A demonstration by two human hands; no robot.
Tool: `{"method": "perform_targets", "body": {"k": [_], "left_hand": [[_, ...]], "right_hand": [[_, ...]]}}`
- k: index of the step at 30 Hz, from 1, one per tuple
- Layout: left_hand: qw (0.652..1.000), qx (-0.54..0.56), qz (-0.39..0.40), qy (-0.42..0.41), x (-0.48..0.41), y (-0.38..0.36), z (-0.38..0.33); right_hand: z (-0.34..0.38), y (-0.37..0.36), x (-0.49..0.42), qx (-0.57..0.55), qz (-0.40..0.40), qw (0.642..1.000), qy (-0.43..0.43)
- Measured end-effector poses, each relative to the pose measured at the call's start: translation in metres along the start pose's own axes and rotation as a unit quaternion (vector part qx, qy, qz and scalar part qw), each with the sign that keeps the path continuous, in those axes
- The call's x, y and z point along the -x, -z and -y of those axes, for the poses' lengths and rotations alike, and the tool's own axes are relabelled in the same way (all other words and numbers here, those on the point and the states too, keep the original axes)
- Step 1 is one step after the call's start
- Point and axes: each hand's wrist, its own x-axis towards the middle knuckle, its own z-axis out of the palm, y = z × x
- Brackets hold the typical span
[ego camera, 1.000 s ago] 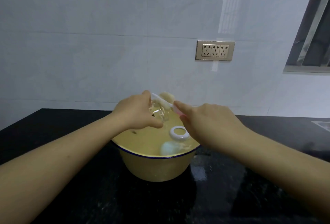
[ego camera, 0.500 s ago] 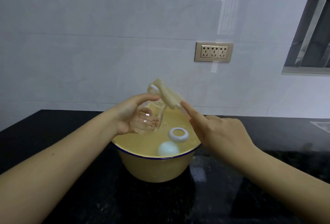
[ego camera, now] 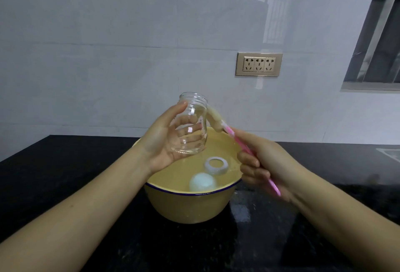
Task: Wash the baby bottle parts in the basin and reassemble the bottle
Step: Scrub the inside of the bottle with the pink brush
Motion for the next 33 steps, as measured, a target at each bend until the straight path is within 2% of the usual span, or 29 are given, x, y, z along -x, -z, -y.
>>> {"method": "perform_targets", "body": {"k": [3, 5, 10, 13, 17, 22, 25, 30, 33], "left_hand": [[1.000, -0.002, 0.025, 0.004, 0.002, 0.001, 0.003], [0.999, -0.003, 0.040, 0.014, 0.003, 0.003, 0.004], [0.990, -0.042, 0.119, 0.059, 0.008, 0.013, -0.004], [0.981, -0.026, 0.158, 0.106, 0.009, 0.019, -0.009], [0.971, -0.004, 0.196, 0.136, 0.011, 0.020, -0.013], [0.958, -0.041, 0.235, 0.160, 0.011, 0.005, -0.005], [0.962, -0.043, 0.226, 0.147, 0.009, 0.003, -0.009], [0.973, -0.035, 0.173, 0.151, 0.007, 0.008, -0.012], [0.982, -0.044, 0.136, 0.127, 0.007, 0.006, -0.009]], "right_hand": [[0.002, -0.003, -0.002, -0.081, 0.041, 0.995, -0.048], [0.001, -0.001, -0.005, -0.088, 0.052, 0.993, -0.066], [0.008, 0.006, -0.014, -0.032, 0.089, 0.991, -0.093], [0.009, 0.011, -0.020, -0.022, 0.122, 0.985, -0.119], [0.009, 0.011, -0.030, -0.004, 0.147, 0.982, -0.121], [0.015, 0.004, -0.038, 0.045, 0.211, 0.970, -0.110], [0.016, 0.008, -0.039, 0.042, 0.213, 0.969, -0.114], [0.014, 0.022, -0.039, 0.053, 0.178, 0.974, -0.133], [0.017, 0.023, -0.037, 0.040, 0.172, 0.975, -0.136]]}}
